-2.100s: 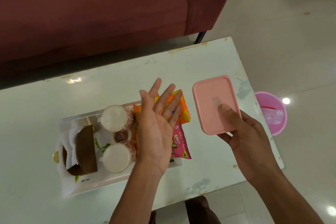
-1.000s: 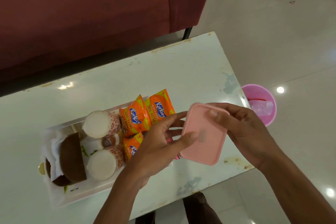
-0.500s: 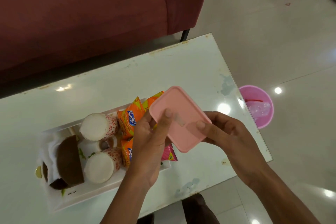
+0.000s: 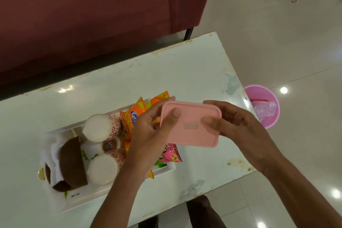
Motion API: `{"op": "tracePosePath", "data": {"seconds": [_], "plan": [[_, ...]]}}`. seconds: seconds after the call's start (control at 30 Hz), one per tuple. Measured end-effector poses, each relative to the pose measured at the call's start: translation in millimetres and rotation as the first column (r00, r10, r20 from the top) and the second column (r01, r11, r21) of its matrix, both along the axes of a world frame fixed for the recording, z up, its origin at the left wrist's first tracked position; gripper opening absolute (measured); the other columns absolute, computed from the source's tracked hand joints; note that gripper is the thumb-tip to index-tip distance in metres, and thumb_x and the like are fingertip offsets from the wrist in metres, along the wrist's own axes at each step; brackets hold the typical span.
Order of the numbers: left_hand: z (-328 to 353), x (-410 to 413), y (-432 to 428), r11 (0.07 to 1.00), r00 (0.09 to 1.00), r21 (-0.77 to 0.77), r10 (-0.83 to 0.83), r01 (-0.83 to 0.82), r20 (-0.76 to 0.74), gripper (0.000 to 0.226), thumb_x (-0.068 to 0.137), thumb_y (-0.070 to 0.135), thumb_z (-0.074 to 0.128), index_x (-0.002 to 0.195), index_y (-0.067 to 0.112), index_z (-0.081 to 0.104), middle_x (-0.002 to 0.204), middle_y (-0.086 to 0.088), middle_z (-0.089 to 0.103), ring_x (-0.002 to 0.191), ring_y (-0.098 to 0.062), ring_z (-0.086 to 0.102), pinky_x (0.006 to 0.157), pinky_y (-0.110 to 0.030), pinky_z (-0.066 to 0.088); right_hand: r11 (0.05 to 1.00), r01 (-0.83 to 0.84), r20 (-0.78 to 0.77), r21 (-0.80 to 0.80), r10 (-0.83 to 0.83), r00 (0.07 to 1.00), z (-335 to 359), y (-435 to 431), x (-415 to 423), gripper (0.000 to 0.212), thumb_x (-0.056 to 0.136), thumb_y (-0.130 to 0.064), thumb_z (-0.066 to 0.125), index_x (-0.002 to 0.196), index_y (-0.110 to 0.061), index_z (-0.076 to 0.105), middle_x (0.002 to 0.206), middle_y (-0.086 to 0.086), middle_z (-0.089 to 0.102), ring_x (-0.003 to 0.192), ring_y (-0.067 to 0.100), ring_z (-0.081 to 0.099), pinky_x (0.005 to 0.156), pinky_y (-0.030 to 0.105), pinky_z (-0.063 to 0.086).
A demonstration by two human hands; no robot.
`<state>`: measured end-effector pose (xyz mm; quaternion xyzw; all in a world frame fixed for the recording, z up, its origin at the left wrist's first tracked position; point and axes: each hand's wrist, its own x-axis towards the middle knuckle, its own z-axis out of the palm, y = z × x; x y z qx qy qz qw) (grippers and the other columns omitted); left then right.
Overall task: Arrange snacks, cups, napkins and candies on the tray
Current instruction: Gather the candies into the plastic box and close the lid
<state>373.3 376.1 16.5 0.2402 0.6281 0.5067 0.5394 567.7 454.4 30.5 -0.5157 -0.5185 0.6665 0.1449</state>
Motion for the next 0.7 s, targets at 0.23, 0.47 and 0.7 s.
{"op": "tracePosePath", "data": {"seconds": [0.23, 0.47, 0.7], "plan": [[-3.9, 48.6, -19.4, 0.977, 0.978, -0.070, 0.206, -0.203, 0.039, 0.038, 0.079, 0.064, 0.058, 0.110, 0.042, 0.064, 0.108, 0.006, 0.072, 0.097, -0.016, 0.071, 0.069, -0.036, 0.060, 0.982, 0.166, -0.010, 0.088, -0.166, 0.986, -7.1, -25.7, -16.1, 0.052, 0.079, -0.064, 0.060, 0.083, -0.013, 0.068, 0.073, 0.004, 0.064, 0.069, 0.018, 0.061, 0.071, 0.038, 0.055], [-7.2, 36.9, -24.0, 0.987, 0.999, -0.160, -0.021, 0.016, -0.030, 0.059, 0.063, 0.065, 0.075, 0.107, 0.029, 0.062, 0.096, 0.015, 0.076, 0.086, -0.002, 0.072, 0.060, -0.017, 0.055, 0.998, 0.063, -0.042, 0.018, -0.063, 0.997, -28.3, -10.1, 10.6, 0.062, 0.081, -0.061, 0.065, 0.079, 0.001, 0.058, 0.075, 0.027, 0.047, 0.073, 0.043, 0.047, 0.073, 0.045, 0.041], [-28.8, 86.2, -15.2, 0.952, 0.995, -0.291, 0.094, -0.099, -0.030, 0.046, 0.079, 0.061, 0.067, 0.108, 0.026, 0.059, 0.108, 0.007, 0.070, 0.098, -0.010, 0.071, 0.076, -0.029, 0.062, 0.944, 0.306, -0.029, -0.123, -0.311, 0.950, -49.0, -11.8, 12.4, 0.044, 0.081, -0.045, 0.074, 0.116, -0.019, 0.068, 0.111, 0.004, 0.072, 0.105, 0.026, 0.069, 0.087, 0.048, 0.058]]}}
